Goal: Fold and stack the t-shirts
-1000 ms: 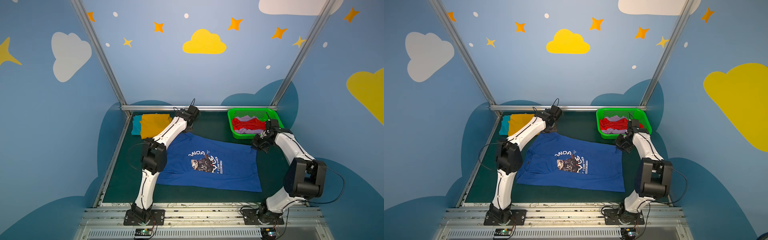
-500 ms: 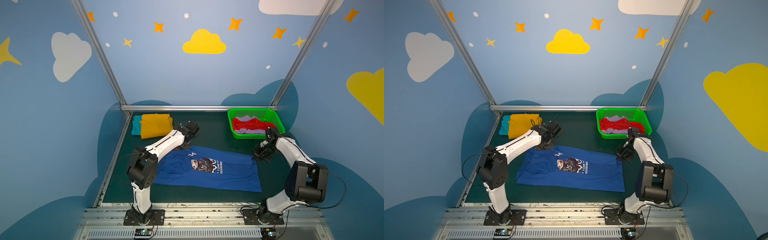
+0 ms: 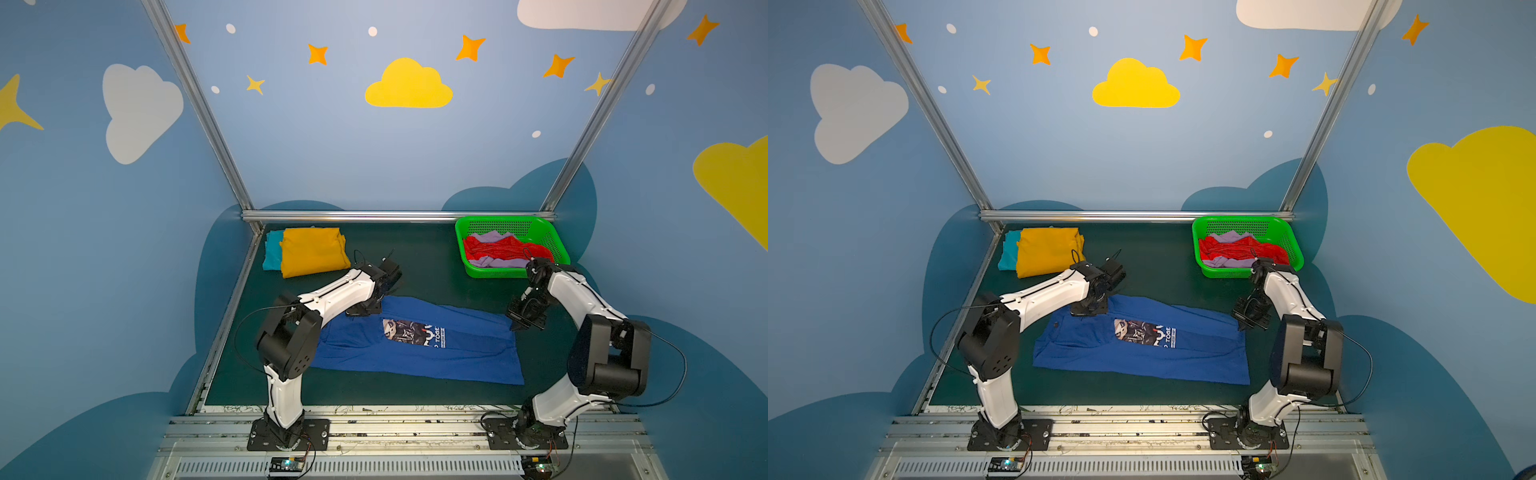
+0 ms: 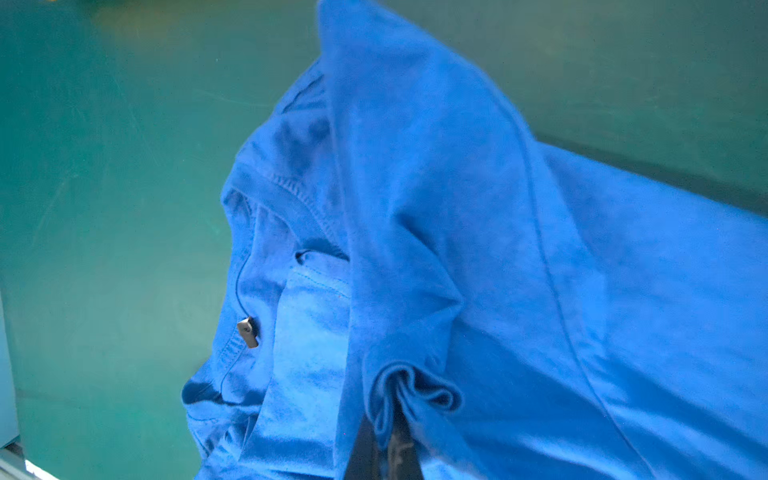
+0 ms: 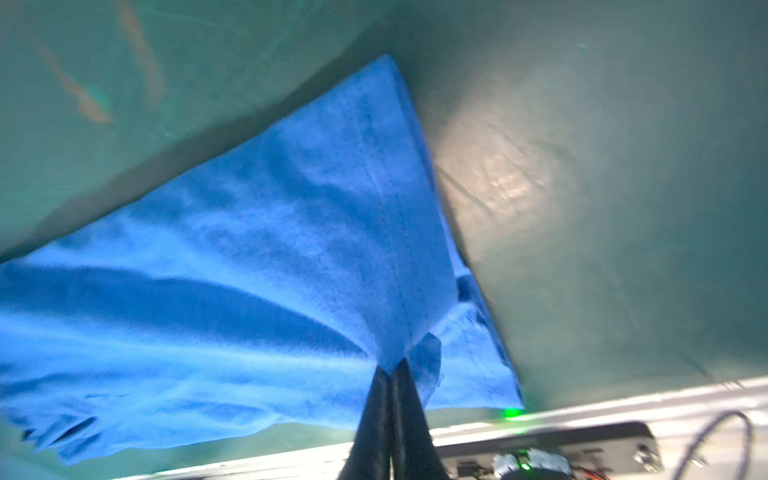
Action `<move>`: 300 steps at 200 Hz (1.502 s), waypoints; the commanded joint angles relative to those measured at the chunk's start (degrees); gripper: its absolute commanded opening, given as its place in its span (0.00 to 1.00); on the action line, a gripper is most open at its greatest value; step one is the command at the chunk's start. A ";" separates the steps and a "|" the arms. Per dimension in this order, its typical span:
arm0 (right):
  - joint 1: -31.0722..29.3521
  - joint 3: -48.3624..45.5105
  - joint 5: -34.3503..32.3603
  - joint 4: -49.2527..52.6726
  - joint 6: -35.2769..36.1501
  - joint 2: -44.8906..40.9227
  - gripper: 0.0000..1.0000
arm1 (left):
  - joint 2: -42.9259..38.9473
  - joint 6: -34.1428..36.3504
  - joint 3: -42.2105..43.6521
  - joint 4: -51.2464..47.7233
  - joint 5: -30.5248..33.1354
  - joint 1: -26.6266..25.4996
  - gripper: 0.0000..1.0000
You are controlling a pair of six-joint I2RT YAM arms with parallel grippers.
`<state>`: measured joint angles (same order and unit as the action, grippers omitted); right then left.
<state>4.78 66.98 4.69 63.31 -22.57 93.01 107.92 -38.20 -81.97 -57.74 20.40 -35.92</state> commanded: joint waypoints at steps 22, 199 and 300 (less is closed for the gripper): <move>-3.57 -0.14 -6.05 2.80 -1.21 2.19 0.00 | -0.42 -1.59 1.91 -2.84 -2.57 -0.87 0.06; -54.44 -8.10 -4.20 -47.43 8.27 -9.30 0.78 | 1.23 -1.54 4.56 30.77 -27.82 23.70 0.72; -62.51 23.72 4.87 -35.02 11.77 26.07 0.77 | 3.61 -4.27 3.37 36.67 -32.16 27.45 0.68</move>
<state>-57.45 89.86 6.63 25.89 -11.90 117.23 111.26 -41.89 -77.97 -22.55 -10.52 -9.10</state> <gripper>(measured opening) 0.772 0.676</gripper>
